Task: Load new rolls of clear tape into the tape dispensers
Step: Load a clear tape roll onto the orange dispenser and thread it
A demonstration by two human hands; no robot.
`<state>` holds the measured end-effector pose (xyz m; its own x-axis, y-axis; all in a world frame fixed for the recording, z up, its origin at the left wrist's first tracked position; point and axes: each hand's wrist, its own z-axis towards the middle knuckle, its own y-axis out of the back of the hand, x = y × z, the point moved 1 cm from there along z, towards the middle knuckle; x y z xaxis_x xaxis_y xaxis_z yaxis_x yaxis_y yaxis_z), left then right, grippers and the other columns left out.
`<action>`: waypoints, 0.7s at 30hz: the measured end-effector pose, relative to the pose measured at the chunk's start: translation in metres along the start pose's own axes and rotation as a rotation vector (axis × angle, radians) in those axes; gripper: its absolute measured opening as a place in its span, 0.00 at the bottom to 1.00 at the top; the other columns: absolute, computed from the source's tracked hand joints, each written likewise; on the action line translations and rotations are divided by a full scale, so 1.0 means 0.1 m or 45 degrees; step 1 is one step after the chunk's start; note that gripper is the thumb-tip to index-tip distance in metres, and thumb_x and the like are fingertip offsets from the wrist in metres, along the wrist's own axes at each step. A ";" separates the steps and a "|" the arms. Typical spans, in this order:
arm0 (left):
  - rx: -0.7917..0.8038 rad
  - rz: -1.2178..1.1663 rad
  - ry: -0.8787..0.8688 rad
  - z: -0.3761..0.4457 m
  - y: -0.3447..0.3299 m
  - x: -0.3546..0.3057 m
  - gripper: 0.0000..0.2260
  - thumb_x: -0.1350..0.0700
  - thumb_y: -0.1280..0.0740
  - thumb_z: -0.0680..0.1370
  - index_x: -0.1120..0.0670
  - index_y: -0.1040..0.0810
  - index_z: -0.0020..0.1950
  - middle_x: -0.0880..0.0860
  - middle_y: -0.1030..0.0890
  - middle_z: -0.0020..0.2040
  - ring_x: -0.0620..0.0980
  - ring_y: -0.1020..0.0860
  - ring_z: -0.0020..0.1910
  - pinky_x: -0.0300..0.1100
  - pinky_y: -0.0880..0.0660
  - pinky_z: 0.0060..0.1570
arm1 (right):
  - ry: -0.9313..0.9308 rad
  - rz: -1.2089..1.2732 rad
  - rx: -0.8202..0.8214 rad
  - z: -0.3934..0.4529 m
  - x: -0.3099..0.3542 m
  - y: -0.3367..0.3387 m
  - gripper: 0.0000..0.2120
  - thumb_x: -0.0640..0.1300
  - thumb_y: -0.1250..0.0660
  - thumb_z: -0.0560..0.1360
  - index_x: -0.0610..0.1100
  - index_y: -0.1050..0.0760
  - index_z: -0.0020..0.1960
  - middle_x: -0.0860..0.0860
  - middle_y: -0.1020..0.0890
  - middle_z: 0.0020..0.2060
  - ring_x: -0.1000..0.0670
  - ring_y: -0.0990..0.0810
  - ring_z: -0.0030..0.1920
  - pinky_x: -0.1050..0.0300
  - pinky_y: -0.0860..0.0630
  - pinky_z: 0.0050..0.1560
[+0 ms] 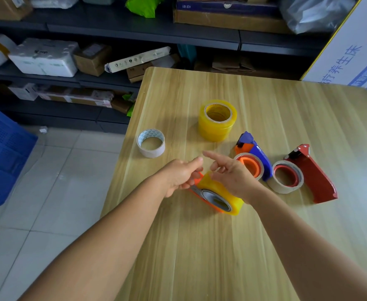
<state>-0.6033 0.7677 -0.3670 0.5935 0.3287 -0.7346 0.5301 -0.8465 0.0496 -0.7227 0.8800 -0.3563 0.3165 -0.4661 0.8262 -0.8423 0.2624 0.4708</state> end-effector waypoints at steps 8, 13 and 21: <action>-0.098 -0.591 -0.163 0.10 -0.06 -0.14 0.03 0.59 0.31 0.76 0.51 0.23 0.45 0.49 0.23 0.38 0.44 0.26 0.36 0.35 0.27 0.37 | 0.023 -0.129 0.062 0.04 -0.04 0.01 0.30 0.39 0.32 0.75 0.62 0.37 0.71 0.54 0.28 0.45 0.57 0.29 0.42 0.69 0.30 0.44; -0.130 -0.484 -0.117 0.19 0.04 -0.10 0.07 0.53 0.29 0.75 0.54 0.25 0.47 0.49 0.23 0.40 0.46 0.24 0.39 0.40 0.25 0.46 | -0.094 -0.195 0.046 0.07 -0.07 0.05 0.25 0.51 0.30 0.74 0.52 0.32 0.69 0.53 0.24 0.50 0.55 0.25 0.49 0.69 0.29 0.45; -0.320 -0.131 -0.106 0.31 0.05 0.01 0.21 0.43 0.31 0.74 0.60 0.23 0.56 0.50 0.21 0.51 0.44 0.25 0.47 0.35 0.34 0.42 | -0.240 -0.308 0.193 0.08 -0.07 0.09 0.27 0.63 0.39 0.74 0.48 0.28 0.67 0.53 0.23 0.59 0.55 0.27 0.56 0.62 0.32 0.54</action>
<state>-0.6189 0.7512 -0.3880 0.4829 0.3632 -0.7968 0.7247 -0.6765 0.1309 -0.7366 0.8789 -0.3606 0.4405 -0.6515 0.6177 -0.8124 0.0035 0.5831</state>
